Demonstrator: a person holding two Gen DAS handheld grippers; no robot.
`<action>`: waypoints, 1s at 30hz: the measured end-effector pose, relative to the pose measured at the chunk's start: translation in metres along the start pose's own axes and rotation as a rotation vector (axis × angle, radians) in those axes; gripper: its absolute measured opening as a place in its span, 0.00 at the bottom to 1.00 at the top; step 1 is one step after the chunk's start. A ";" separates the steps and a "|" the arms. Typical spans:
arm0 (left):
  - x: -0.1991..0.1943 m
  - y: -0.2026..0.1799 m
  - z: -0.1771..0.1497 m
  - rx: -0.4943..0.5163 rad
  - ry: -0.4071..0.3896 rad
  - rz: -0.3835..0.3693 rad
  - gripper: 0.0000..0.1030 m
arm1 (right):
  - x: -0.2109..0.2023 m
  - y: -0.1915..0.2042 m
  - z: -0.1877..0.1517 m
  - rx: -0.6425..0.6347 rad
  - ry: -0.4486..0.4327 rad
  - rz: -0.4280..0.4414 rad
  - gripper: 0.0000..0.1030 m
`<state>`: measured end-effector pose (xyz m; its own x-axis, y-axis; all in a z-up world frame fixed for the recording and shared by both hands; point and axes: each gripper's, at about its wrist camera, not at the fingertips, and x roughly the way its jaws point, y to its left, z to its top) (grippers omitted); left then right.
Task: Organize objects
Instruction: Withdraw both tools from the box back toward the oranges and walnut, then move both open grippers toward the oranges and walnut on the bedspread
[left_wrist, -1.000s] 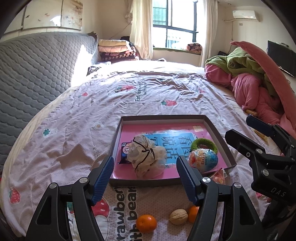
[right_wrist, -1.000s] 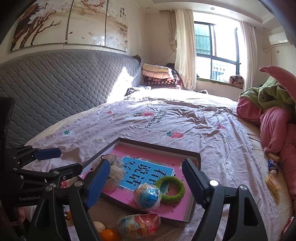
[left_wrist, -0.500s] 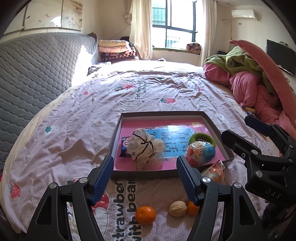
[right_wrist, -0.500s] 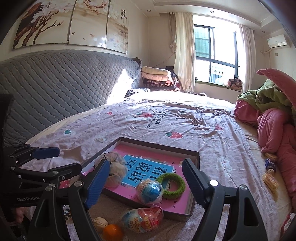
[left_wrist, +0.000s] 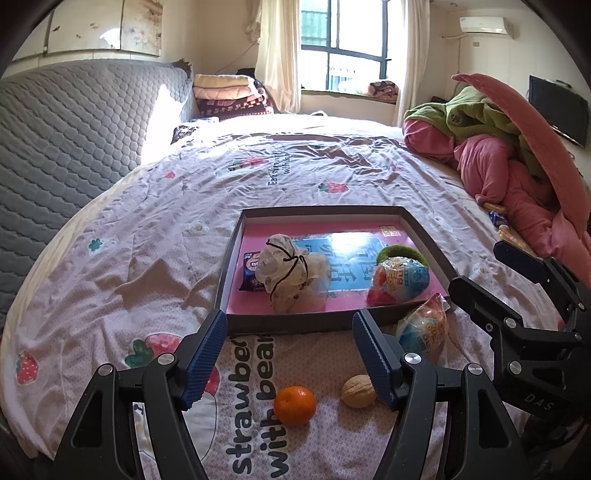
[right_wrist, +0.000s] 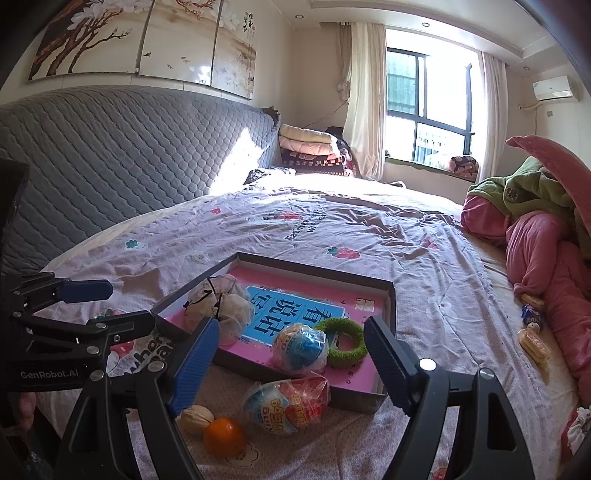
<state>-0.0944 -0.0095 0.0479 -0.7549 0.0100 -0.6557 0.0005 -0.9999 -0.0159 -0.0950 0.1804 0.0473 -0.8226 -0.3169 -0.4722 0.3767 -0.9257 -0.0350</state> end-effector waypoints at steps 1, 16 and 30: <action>-0.001 0.001 -0.002 -0.002 0.001 0.001 0.70 | -0.002 0.000 -0.002 0.005 0.001 0.002 0.78; 0.002 0.006 -0.041 0.043 0.068 0.004 0.70 | -0.016 0.013 -0.037 0.014 0.082 -0.007 0.78; 0.012 0.003 -0.070 0.086 0.141 0.000 0.70 | -0.006 0.026 -0.064 0.012 0.202 -0.025 0.78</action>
<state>-0.0573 -0.0112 -0.0129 -0.6552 0.0052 -0.7555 -0.0601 -0.9972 0.0453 -0.0528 0.1715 -0.0069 -0.7287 -0.2474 -0.6386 0.3516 -0.9353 -0.0389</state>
